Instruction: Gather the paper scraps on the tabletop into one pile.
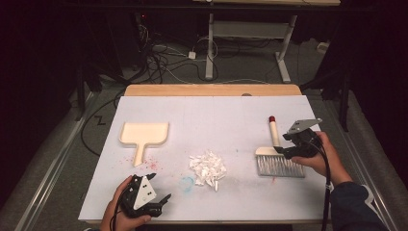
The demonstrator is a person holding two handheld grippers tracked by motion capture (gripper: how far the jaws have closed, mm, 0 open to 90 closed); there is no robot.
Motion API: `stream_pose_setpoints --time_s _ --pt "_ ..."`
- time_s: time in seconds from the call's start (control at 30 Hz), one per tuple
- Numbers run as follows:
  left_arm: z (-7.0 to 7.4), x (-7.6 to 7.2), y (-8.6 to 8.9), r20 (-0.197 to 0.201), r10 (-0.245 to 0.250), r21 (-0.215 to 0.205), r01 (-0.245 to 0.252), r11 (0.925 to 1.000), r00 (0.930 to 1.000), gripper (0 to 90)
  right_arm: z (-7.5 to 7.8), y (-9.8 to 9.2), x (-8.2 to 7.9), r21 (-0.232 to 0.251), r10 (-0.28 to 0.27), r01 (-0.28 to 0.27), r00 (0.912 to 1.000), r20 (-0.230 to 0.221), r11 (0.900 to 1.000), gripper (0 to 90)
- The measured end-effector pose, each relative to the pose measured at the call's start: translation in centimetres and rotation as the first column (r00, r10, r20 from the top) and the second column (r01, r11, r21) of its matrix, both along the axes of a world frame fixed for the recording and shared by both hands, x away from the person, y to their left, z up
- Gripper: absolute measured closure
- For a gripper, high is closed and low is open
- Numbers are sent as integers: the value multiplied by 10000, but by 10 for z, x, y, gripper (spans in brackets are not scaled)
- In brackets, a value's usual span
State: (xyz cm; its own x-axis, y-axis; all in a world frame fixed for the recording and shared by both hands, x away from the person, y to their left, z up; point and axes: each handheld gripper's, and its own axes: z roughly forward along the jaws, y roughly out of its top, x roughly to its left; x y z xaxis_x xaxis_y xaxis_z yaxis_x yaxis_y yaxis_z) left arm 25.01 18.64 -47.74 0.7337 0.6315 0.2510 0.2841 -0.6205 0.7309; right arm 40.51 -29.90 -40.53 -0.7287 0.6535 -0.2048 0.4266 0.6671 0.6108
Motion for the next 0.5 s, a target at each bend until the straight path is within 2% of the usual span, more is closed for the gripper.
stream_pose_setpoints --time_s 0.13,0.2,0.33,0.5 --pt "0 -1 1 27 21 -9 -20 10000 10000 183 4 4 -6 514 -451 414 9963 735 9978 337" --pt "0 -1 1 24 33 -13 -33 10000 10000 183 5 6 -11 878 -597 503 9923 1083 9949 315" --pt "0 -1 0 28 3 11 -3 10000 10000 183 9 12 -22 1277 -908 700 9821 1652 9893 277" --pt "1 -1 1 48 30 -16 -30 10000 10000 183 17 18 -39 2056 -1394 866 9561 2579 9748 262"
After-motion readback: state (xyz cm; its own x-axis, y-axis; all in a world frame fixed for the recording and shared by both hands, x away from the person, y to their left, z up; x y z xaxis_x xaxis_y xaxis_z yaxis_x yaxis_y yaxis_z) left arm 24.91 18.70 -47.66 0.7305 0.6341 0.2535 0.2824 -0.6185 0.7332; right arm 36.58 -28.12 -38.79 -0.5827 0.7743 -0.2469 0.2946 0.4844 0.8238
